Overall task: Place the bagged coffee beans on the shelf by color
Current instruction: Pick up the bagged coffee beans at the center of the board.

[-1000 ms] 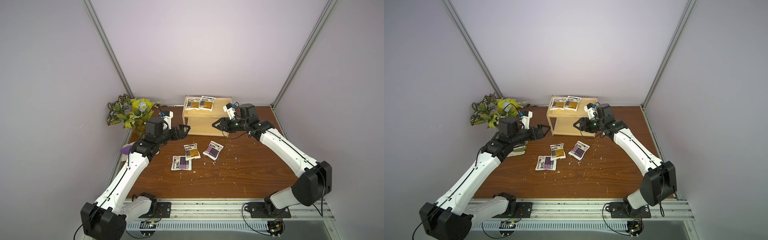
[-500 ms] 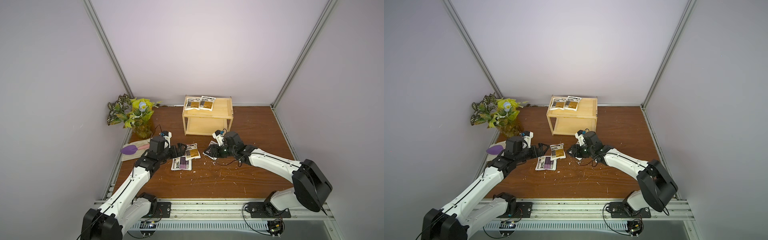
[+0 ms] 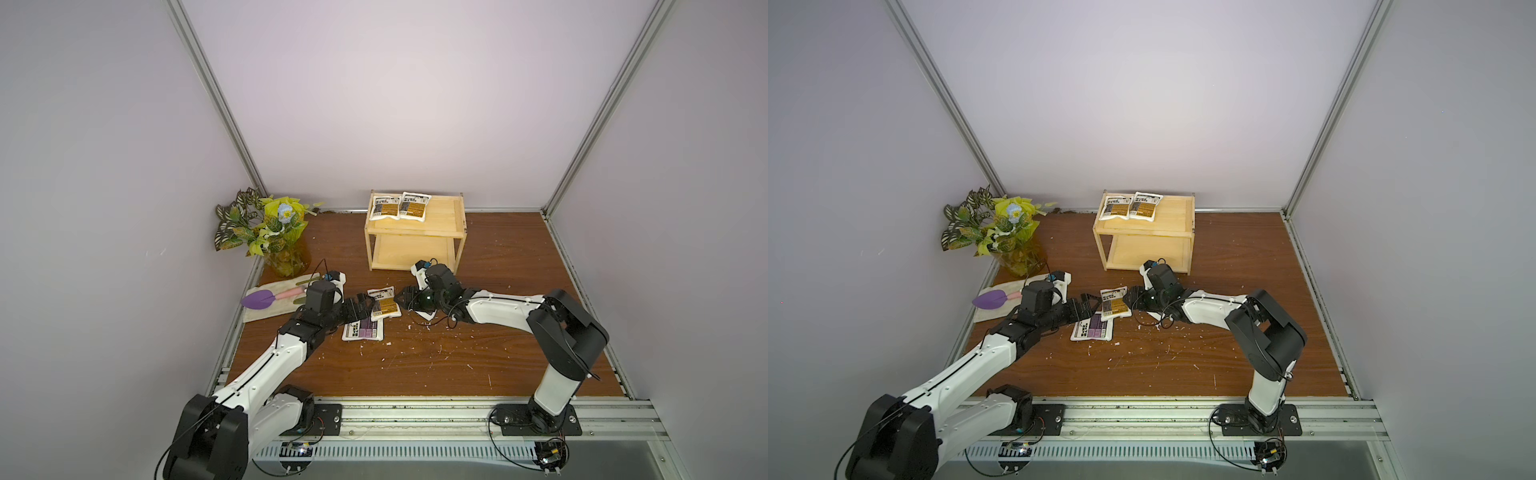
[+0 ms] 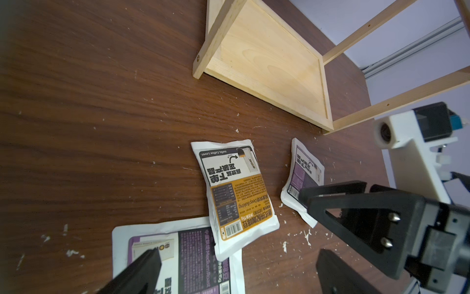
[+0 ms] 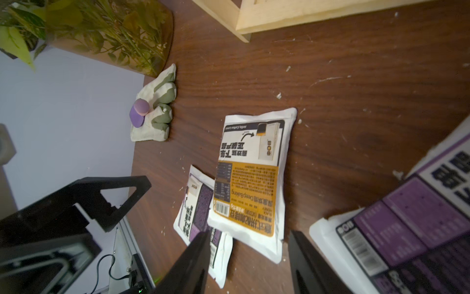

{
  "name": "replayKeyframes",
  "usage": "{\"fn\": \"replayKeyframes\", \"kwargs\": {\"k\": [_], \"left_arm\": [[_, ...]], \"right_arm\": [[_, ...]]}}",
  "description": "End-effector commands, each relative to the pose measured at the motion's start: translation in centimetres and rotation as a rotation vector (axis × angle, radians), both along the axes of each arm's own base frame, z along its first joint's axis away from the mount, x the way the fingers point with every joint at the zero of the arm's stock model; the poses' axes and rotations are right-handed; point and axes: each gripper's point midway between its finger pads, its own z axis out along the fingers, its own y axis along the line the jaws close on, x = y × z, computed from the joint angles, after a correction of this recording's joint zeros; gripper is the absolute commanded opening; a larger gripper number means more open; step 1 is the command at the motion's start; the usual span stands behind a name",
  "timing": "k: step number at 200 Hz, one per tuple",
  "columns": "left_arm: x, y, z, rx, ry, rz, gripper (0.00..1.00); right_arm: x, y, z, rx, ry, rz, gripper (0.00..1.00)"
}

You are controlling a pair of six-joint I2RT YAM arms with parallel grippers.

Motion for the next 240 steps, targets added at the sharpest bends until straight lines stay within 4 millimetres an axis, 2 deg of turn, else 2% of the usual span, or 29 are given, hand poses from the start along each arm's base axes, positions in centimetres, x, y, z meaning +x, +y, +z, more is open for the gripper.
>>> {"fn": "replayKeyframes", "kwargs": {"k": [1,43,95,177,240], "left_arm": [[0.8,-0.9,0.3,-0.013,-0.044,-0.013,0.99],[1.1,-1.7,-1.2,-0.021,-0.016,-0.036,1.0],[1.4,-2.3,-2.5,-0.032,0.004,-0.05,0.99],[1.5,-3.2,-3.6,-0.04,0.028,-0.071,1.0],[1.2,-3.1,-3.9,-0.036,0.035,-0.075,0.99]], "right_arm": [[1.6,1.1,1.3,0.035,-0.05,-0.03,0.55],[1.7,1.4,-1.0,-0.005,-0.022,-0.023,0.55],[1.2,1.9,-2.7,-0.01,0.025,0.005,0.55],[-0.9,3.4,-2.5,0.211,0.156,0.024,0.54],[-1.3,4.1,-2.3,0.29,0.195,0.036,0.3]]}}
